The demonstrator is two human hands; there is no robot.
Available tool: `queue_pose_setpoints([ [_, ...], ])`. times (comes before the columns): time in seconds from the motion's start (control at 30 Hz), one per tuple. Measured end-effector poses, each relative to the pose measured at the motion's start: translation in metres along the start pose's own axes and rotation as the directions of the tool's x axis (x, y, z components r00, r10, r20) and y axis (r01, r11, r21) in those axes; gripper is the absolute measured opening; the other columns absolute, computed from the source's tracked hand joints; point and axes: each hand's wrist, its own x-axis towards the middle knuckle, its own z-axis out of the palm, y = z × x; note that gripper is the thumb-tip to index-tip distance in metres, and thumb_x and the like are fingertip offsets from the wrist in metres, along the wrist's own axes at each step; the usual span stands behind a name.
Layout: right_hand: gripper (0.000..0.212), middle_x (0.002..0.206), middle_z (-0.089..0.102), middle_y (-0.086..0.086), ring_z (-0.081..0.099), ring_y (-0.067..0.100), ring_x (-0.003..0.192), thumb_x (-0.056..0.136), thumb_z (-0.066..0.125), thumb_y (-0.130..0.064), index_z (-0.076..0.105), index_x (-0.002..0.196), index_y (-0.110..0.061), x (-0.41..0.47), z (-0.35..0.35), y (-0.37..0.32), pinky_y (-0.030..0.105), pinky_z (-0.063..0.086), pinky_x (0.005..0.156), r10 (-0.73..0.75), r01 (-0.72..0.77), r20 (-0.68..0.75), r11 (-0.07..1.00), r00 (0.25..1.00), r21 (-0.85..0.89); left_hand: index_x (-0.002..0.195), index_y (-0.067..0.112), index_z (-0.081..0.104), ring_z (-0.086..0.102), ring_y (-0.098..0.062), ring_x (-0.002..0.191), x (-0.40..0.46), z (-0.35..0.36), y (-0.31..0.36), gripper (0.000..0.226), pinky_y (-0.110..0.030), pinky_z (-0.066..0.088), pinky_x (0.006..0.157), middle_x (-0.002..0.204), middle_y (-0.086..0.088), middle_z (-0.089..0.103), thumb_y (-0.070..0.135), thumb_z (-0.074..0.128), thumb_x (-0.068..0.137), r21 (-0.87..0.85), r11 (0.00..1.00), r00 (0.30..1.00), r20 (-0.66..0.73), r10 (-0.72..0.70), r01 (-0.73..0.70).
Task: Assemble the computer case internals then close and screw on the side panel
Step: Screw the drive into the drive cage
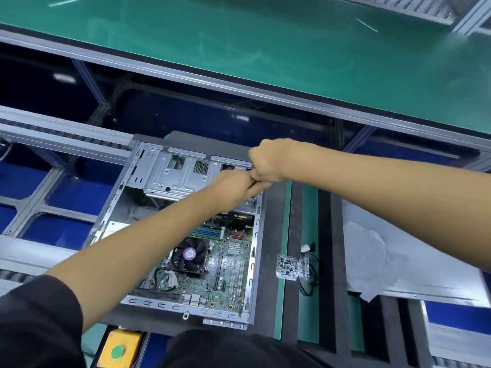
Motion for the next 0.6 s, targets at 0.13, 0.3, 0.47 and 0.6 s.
queue_pose_setpoints([
  [0.13,0.025,0.068,0.05,-0.003,0.049,0.018,0.056,0.092,0.054,-0.036,0.039,0.106,-0.021,-0.001,-0.007,0.006,0.032,0.032,0.049,-0.303,0.291,-0.05,0.942,0.952,-0.168,0.107,0.02,0.071,0.062,-0.008,0.09,-0.003,-0.008,-0.011,0.033,-0.013,0.044,0.076,0.098,0.0,0.071,0.038,0.042,0.108,-0.402,0.908,0.971,0.144,0.19,-0.118],
  [0.3,0.014,0.069,0.054,0.0,0.051,0.025,0.059,0.091,0.048,-0.023,0.036,0.095,-0.03,-0.001,-0.006,0.015,0.034,0.035,0.052,-0.446,0.424,-0.059,0.878,0.893,-0.222,0.078,0.037,0.046,0.052,-0.012,0.075,-0.002,-0.011,-0.009,0.033,-0.031,0.041,0.075,0.075,0.014,0.052,0.05,0.038,0.107,-0.171,0.98,0.984,0.128,0.12,-0.097],
  [0.47,0.023,0.074,0.057,0.004,0.052,0.022,0.06,0.097,0.05,-0.027,0.064,0.103,-0.009,0.003,-0.001,0.0,0.03,0.034,0.05,0.046,-0.052,0.105,0.997,0.993,0.049,0.089,0.029,0.06,0.055,-0.026,0.066,-0.009,0.016,0.003,0.054,-0.033,0.026,0.054,0.057,0.007,0.048,0.071,0.028,0.098,0.121,0.99,0.983,-0.178,-0.049,0.071],
  [0.6,0.027,0.076,0.057,0.0,0.053,0.019,0.06,0.097,0.053,-0.036,0.039,0.108,-0.016,-0.002,-0.008,0.011,0.032,0.034,0.05,-0.109,0.109,0.015,0.994,0.994,0.019,0.096,0.021,0.065,0.065,-0.03,0.083,0.001,0.007,-0.004,0.064,-0.037,0.039,0.067,0.072,0.002,0.062,0.065,0.018,0.1,0.106,0.994,0.999,-0.029,0.013,-0.01],
])
